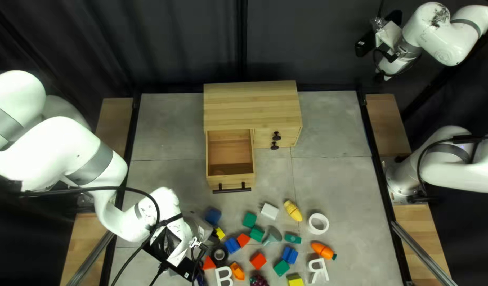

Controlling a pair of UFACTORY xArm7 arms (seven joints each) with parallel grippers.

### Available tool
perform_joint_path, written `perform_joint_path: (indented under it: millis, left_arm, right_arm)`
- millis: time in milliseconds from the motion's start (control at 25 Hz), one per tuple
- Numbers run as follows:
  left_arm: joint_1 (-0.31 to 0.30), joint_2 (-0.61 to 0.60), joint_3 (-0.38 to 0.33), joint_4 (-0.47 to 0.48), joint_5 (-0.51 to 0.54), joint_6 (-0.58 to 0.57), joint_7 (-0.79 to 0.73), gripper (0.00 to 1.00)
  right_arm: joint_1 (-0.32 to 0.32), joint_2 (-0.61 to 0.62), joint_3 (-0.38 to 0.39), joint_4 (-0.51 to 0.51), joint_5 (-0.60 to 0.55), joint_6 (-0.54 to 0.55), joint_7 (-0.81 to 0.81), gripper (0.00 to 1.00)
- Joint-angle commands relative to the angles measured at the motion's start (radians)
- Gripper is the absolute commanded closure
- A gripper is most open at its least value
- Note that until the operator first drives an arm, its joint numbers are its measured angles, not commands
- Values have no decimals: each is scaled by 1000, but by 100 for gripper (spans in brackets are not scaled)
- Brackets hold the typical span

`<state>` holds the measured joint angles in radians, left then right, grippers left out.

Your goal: Open drawers and place objects into drawer and close

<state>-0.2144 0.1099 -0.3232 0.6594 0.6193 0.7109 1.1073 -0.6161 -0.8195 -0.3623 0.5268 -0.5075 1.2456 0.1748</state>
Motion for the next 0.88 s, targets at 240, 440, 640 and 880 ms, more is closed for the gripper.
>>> perform_joint_path:
  millis: [240,440,640,880]
  left_arm:
    - [0,-9,2,-17,13,-16,-18,59]
    - [-1,-21,0,-21,8,-11,-21,33]
    - [-2,-36,-2,-25,-3,1,-16,23]
    - [-3,-35,-3,-20,-4,7,-16,8]
  right_arm:
    - [0,0,0,0,0,0,0,0]
    - [0,0,0,0,0,0,0,0]
    - [0,0,0,0,0,0,0,0]
    - [0,0,0,0,0,0,0,0]
